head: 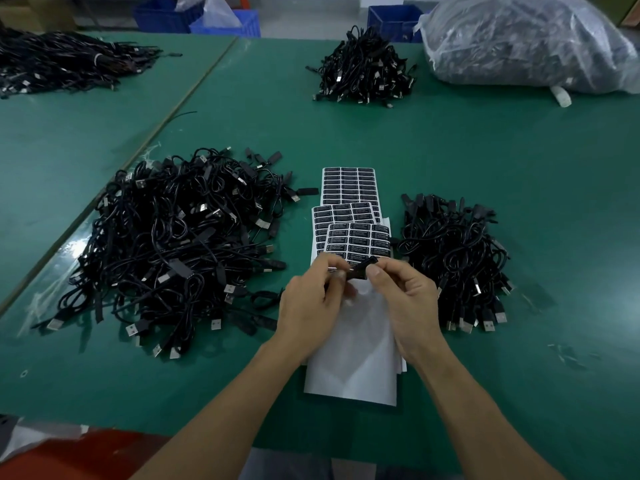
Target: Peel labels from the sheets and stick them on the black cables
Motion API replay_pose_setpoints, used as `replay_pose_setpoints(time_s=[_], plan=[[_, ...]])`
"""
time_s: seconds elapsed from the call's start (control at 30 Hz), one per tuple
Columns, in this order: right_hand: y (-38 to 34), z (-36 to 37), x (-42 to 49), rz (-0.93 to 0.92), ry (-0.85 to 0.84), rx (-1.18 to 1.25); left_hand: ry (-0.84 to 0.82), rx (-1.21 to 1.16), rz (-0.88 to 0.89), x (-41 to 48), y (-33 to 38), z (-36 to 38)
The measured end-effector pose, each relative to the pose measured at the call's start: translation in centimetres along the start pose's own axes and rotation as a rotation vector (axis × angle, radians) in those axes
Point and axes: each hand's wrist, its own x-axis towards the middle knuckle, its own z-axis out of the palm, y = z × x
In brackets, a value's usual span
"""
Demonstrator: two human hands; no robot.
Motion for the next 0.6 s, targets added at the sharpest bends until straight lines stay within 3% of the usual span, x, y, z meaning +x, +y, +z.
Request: replay_pose_setpoints(time_s=[0.27, 0.6], plan=[[0.01, 0.15, 0.18, -0.028, -0.075, -0.055, 0.042, -0.188, -0.039, -0.19, 0.31, -0.04], [0.48, 0.28, 0.37, -0.043, -0.092, -0.117, -0.140, -0.170, -0.034, -0.18, -0.10, -0.86]])
